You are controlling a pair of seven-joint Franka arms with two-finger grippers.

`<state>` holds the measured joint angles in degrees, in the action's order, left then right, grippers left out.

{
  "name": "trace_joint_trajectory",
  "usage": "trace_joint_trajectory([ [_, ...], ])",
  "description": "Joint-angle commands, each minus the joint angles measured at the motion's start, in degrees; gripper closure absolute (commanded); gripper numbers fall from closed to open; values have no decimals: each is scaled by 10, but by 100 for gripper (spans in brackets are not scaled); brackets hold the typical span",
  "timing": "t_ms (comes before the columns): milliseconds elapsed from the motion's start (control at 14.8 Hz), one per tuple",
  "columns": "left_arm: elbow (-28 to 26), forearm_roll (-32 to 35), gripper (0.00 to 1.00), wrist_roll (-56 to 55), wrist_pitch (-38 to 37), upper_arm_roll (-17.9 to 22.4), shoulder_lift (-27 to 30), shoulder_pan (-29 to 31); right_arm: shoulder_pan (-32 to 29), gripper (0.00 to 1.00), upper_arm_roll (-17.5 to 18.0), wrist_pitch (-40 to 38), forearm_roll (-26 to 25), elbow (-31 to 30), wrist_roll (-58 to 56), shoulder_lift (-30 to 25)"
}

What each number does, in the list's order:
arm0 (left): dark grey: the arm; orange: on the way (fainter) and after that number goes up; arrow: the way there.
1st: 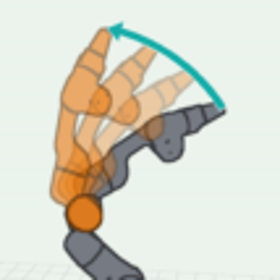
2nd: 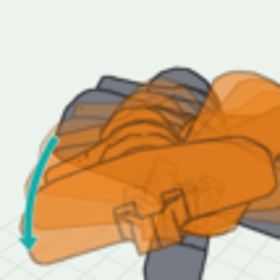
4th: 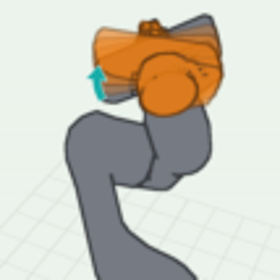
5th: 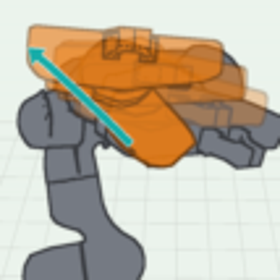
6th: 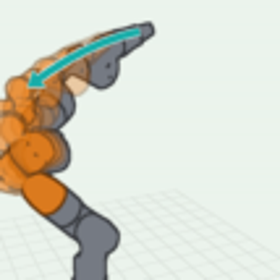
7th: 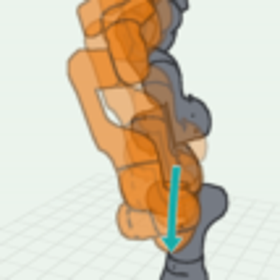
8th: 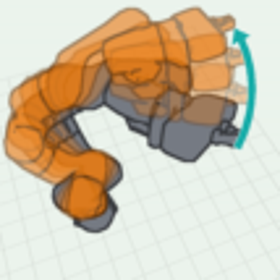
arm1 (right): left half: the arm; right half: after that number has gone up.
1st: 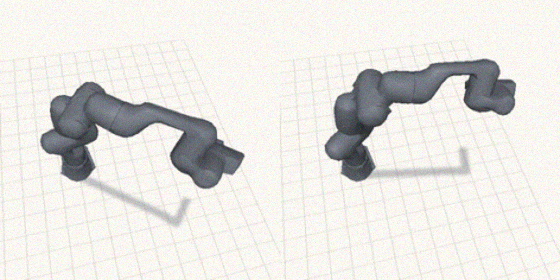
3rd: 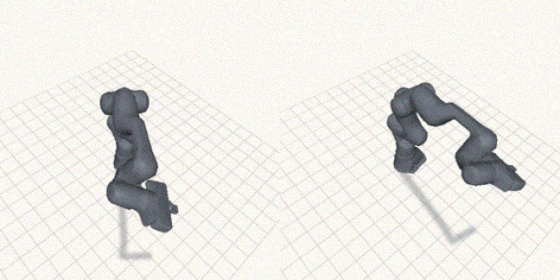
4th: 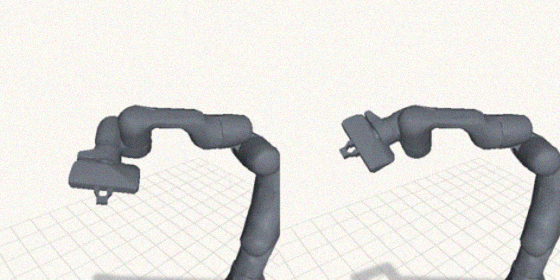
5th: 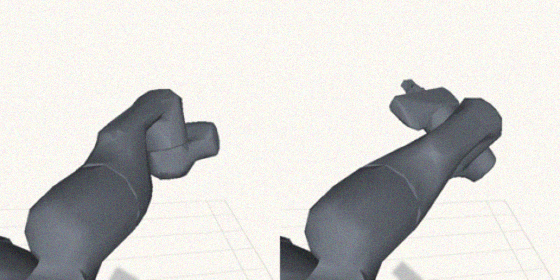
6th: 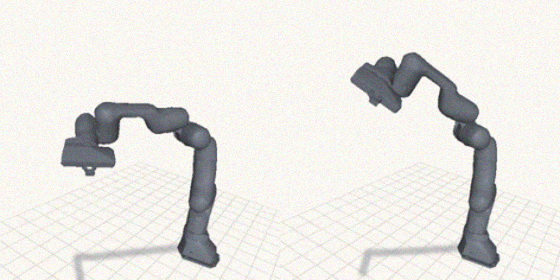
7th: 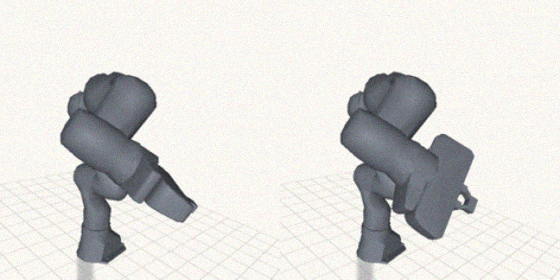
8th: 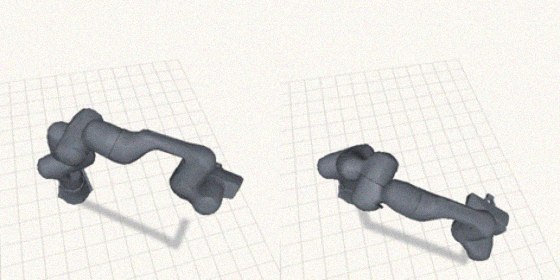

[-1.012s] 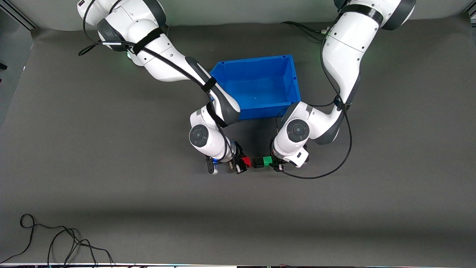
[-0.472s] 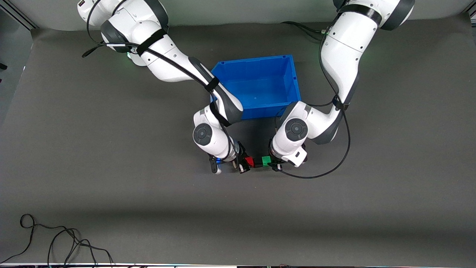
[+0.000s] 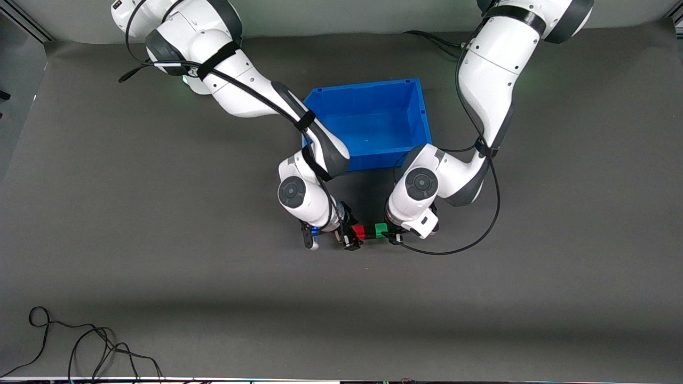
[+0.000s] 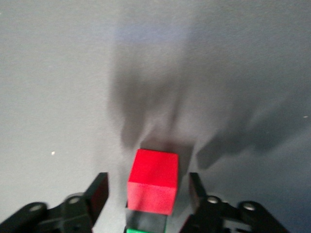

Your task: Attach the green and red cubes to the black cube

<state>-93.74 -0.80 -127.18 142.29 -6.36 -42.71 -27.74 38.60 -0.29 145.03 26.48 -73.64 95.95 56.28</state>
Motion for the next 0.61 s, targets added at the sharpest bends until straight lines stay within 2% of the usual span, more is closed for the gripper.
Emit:
trace_joint_trajectory([
  [0,17,13,0,-3,-7,9,-1,-9,-1,0,-10,-9,-2,9,4,-13],
  [135,22,21,0,9,-17,10,16,-4,-9,0,-25,-46,-5,-6,-2,-38],
  [270,22,21,0,31,-47,12,46,0,-10,0,-58,-110,-7,-6,-17,-65],
  [405,21,20,0,88,-88,11,77,11,-11,0,-89,-176,-6,-8,-62,-92],
  [540,17,19,0,198,-158,8,112,23,-10,0,-129,-247,-6,-14,-115,-119],
])
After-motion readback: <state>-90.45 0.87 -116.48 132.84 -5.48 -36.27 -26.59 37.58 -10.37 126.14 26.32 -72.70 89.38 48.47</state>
